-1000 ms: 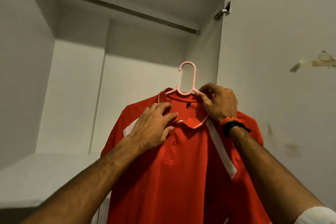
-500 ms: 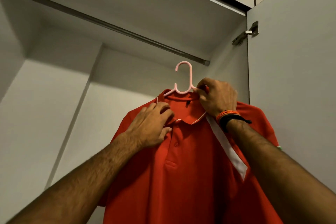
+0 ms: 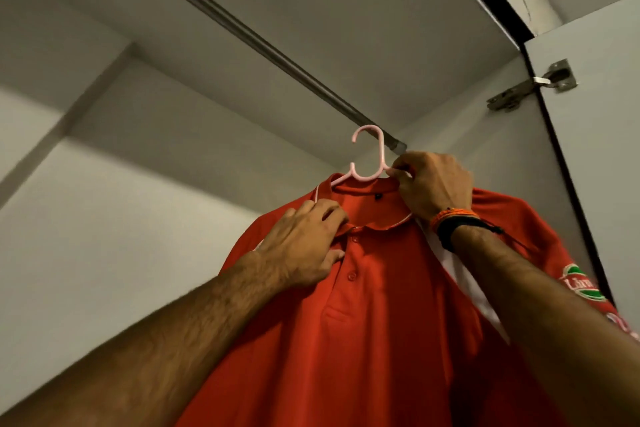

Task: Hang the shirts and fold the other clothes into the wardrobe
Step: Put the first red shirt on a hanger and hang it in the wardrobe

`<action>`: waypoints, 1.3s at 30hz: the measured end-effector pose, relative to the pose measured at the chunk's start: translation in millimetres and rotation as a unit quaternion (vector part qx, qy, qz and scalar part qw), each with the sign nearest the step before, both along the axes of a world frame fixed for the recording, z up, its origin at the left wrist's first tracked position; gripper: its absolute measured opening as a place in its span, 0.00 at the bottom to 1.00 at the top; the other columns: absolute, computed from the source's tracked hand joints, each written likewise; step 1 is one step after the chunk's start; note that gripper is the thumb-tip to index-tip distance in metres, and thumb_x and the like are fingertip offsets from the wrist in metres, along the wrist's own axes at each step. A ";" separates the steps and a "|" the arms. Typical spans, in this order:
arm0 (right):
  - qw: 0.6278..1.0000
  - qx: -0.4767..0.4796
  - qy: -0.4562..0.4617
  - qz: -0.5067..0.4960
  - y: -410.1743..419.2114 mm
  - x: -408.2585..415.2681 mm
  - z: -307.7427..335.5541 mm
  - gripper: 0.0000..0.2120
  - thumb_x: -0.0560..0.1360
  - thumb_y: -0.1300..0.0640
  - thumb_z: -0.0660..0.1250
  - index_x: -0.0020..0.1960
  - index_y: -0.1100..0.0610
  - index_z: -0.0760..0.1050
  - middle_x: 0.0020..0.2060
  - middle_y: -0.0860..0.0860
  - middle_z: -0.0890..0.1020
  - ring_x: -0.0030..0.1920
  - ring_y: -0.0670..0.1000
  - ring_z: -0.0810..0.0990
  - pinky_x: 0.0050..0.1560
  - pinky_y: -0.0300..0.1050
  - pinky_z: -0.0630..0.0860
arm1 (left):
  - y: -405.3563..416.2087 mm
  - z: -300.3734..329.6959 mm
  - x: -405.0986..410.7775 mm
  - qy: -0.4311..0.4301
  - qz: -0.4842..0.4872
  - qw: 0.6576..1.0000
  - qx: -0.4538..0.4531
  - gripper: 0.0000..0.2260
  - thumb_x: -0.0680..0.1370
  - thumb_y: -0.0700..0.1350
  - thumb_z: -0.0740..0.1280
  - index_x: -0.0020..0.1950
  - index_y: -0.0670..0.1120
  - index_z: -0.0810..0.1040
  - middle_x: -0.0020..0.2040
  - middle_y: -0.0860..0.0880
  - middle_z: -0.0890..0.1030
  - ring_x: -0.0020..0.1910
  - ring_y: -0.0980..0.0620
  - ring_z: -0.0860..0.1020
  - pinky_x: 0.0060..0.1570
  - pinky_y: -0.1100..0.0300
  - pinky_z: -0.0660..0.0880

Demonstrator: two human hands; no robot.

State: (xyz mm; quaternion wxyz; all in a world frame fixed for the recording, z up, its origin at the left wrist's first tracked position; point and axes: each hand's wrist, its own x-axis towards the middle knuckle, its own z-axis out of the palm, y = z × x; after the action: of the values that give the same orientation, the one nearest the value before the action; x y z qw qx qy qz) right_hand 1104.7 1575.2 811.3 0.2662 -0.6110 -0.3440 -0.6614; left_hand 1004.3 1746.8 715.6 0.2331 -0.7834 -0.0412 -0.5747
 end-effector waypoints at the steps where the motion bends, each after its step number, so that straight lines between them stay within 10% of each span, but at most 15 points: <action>1: 1.000 0.006 -0.003 -0.008 3.2 6.4 7.1 0.09 0.78 0.47 0.66 0.53 0.48 0.82 0.46 0.53 0.83 0.46 0.56 0.79 0.42 0.46 0.73 | 5.0 8.0 9.1 -0.002 -0.003 1.000 0.007 0.23 0.76 0.57 0.66 0.68 0.51 0.67 0.70 0.52 0.67 0.64 0.48 0.70 0.63 0.50 0.69; 21: 0.992 0.065 -0.072 -0.078 46.7 83.8 157.5 0.11 0.74 0.47 0.70 0.53 0.50 0.82 0.51 0.58 0.82 0.52 0.65 0.79 0.49 0.52 0.76 | 41.2 155.8 116.3 -0.069 0.005 0.998 -0.002 0.23 0.74 0.52 0.69 0.66 0.47 0.68 0.65 0.46 0.73 0.63 0.43 0.72 0.60 0.44 0.72; 39: 0.982 0.009 -0.099 -0.158 49.9 98.8 104.6 0.12 0.73 0.60 0.64 0.54 0.54 0.80 0.38 0.55 0.75 0.43 0.62 0.79 0.40 0.50 0.75 | 53.6 101.9 140.1 -0.033 -0.063 0.995 -0.067 0.32 0.68 0.52 0.67 0.71 0.47 0.66 0.69 0.48 0.71 0.66 0.45 0.72 0.63 0.48 0.72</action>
State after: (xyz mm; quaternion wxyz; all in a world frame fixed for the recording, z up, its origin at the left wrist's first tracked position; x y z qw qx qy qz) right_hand 1203.5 1625.1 915.9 0.1286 -0.5870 -0.2617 -0.7553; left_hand 1144.4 1800.5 817.6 0.1422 -0.7789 -0.0380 -0.6096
